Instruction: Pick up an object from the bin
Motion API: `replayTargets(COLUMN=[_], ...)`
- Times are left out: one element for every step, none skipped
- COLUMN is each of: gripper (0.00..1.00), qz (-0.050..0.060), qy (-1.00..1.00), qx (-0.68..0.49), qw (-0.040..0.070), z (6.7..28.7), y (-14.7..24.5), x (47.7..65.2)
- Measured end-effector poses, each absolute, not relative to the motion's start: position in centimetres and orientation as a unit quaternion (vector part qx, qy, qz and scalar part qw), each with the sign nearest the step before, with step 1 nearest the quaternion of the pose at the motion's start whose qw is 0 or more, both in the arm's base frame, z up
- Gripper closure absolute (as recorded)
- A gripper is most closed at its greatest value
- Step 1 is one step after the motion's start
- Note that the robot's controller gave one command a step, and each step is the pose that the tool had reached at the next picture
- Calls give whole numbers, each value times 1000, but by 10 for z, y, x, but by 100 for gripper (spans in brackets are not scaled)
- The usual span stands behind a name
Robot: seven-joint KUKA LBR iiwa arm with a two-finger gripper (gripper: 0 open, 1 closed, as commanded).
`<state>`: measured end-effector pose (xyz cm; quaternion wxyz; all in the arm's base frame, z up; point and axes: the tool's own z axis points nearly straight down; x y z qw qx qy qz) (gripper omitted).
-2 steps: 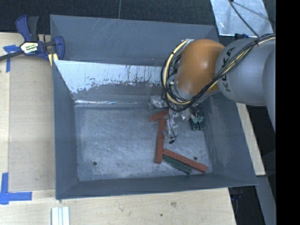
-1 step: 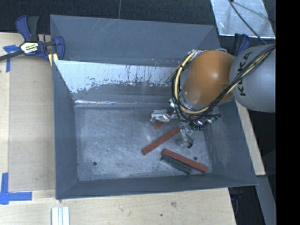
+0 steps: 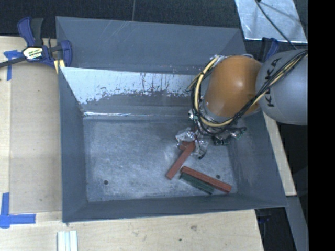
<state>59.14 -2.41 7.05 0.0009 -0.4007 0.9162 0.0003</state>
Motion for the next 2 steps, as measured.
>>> replayTargets(gripper=[100, 100], qz=[-2, -3], qy=[915, 920], qx=[-403, -392], qw=[5, 6], z=[178, 273], y=[-29, -44], x=[598, 614])
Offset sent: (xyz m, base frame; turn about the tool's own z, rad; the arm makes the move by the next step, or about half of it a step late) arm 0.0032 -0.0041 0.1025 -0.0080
